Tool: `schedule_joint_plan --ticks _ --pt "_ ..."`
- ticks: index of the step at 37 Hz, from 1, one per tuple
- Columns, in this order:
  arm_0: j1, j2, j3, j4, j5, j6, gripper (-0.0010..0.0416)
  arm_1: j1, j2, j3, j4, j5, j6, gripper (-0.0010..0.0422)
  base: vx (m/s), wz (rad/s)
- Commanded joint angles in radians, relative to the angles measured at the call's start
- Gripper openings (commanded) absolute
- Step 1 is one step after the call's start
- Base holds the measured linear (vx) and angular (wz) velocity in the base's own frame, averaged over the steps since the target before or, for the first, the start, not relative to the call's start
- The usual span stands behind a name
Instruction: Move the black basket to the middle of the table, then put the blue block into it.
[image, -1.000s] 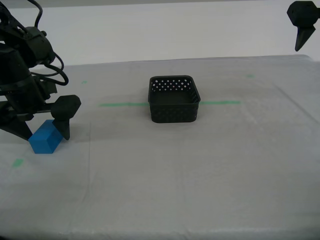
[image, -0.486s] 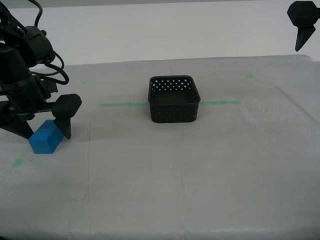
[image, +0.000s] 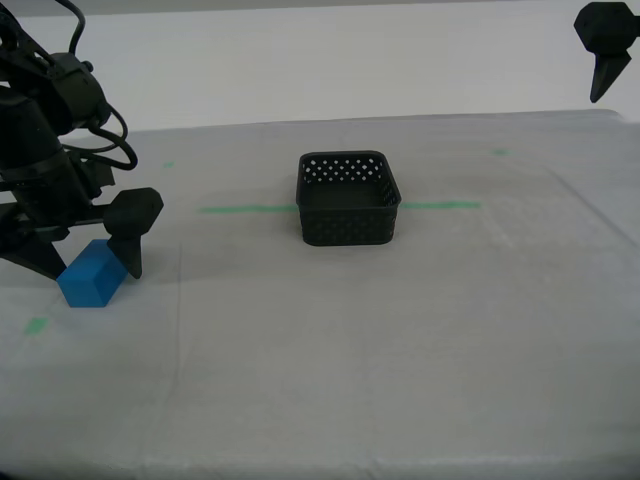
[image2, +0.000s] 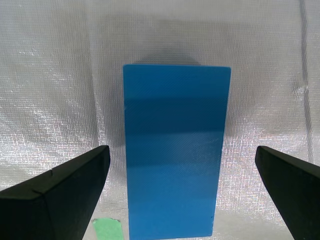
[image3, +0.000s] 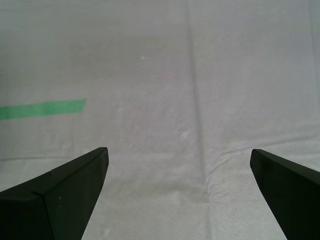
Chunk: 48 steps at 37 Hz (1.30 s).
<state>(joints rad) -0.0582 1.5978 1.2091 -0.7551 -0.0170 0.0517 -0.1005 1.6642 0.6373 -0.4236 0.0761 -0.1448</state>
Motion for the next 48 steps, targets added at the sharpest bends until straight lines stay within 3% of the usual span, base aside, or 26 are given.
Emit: schedule_joint_plan --ticks 1,13,20,48 --pt "0.0 0.0 0.0 0.0 0.0 -0.002 0.0398 0.0 0.0 0.0 -0.002 0.003 -0.002 0.04 0.0 0.0" --pt "0.0 0.0 0.0 0.0 0.0 -0.002 0.0398 0.0 0.0 0.0 -0.001 -0.014 0.011 0.0399 0.0 0.0" --pt "0.0 0.0 0.0 0.0 0.0 -0.002 0.0399 0.0 0.0 0.0 -0.003 -0.014 0.021 0.0367 0.0 0.0" --pt "0.0 0.0 0.0 0.0 0.0 -0.002 0.0398 0.0 0.0 0.0 -0.021 -0.035 -0.005 0.0093 0.0 0.0"
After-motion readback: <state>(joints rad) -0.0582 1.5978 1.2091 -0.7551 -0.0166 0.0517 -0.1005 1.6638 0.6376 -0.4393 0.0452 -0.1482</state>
